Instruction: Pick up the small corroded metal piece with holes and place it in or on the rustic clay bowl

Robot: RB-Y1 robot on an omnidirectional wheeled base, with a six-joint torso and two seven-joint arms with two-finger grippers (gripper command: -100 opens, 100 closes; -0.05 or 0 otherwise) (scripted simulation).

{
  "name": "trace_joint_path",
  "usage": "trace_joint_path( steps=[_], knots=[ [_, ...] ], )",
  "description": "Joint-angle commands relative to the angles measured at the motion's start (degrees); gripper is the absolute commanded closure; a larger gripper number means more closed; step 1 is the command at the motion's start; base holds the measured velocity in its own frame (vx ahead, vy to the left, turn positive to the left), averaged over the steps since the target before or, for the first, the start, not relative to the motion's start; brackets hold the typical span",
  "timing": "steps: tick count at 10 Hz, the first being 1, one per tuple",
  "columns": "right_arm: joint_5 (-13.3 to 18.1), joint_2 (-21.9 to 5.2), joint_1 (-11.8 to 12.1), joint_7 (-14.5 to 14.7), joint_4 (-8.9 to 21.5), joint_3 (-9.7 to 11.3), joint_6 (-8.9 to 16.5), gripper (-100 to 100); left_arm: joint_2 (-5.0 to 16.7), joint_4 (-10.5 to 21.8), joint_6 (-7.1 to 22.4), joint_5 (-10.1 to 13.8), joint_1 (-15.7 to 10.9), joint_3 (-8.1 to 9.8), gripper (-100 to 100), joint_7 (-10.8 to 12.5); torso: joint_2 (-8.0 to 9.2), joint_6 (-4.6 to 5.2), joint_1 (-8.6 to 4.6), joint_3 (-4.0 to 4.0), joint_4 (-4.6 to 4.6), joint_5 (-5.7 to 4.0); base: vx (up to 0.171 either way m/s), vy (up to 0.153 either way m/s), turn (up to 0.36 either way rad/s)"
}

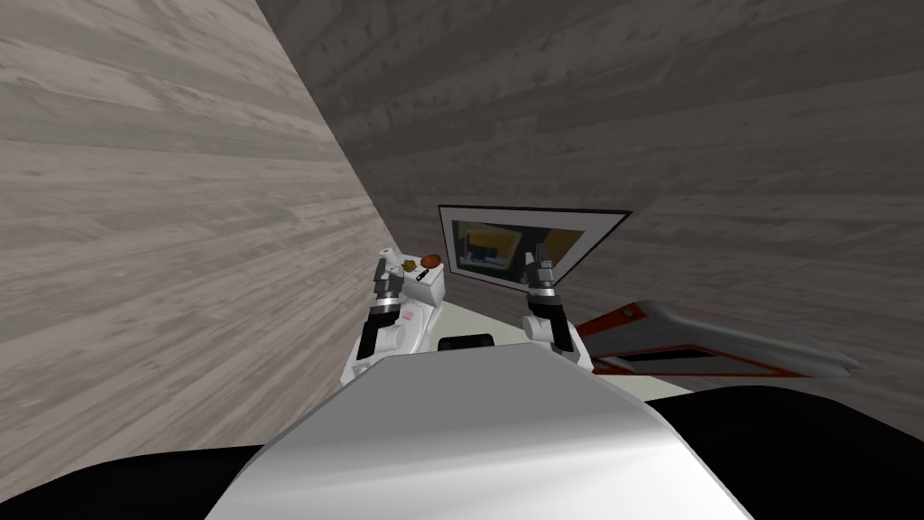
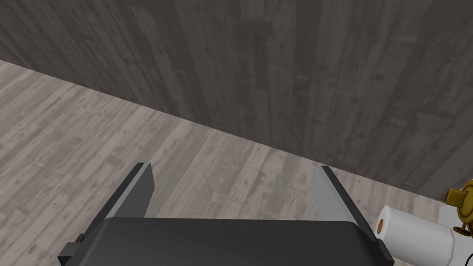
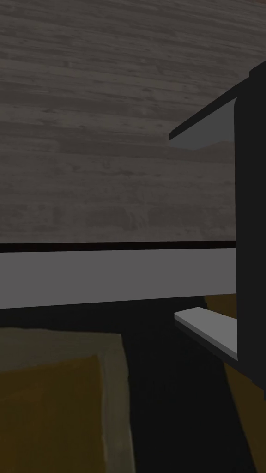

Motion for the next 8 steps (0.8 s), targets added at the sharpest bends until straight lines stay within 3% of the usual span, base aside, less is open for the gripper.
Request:
trace_joint_path(
  steps=[1, 3, 4, 6, 7, 8],
  knots=[
    [0.0, 0.0, 0.0, 0.0, 0.0, 0.0, 0.0, 0, 1.6, 2.6, 2.9, 1.5, -2.3, 0.08, -100, 2.4, 0.0, 0.0, 0.0, 0.0, 0.0, 0.0, -0.115, -0.025, 0.013],
    [0.0, 0.0, 0.0, 0.0, 0.0, 0.0, 0.0, 0, 3.1, 6.3, 6.7, 3.4, -5.8, 0.02, -100, 5.4, 0.05, 0.0, -0.01, 0.03, 0.01, -0.01, -0.12, -0.007, 0.012],
    [0.0, 0.0, 0.0, 0.0, 0.0, 0.0, 0.0, 0, 3.1, 7.0, 7.5, 3.4, -5.8, 0.02, -100, 5.4, 0.07, 0.0, 0.03, 0.04, 0.02, 0.0, -0.084, -0.003, 0.0],
    [0.0, 0.0, 0.0, 0.0, 0.0, 0.0, 0.0, 0, 4.3, 11.1, 11.2, 5.3, -9.8, 0.06, -100, 8.6, -0.07, 0.0, 0.0, -0.04, -0.01, 0.0, -0.077, -0.014, 0.008],
    [0.0, 0.0, 0.0, 0.0, 0.0, 0.0, 0.0, 0, 4.3, 12.1, 12.2, 5.3, -9.9, 0.06, -100, 8.6, -0.08, 0.0, -0.04, -0.04, -0.01, -0.01, -0.056, -0.017, 0.001],
    [0.0, 0.0, 0.0, 0.0, 0.0, 0.0, 0.0, 0, 4.9, 14.3, 14.3, 6.4, -12.1, 0.12, -100, 10.3, -0.14, -0.01, -0.04, -0.07, -0.03, -0.01, -0.06, -0.012, 0.006]
  ],
)
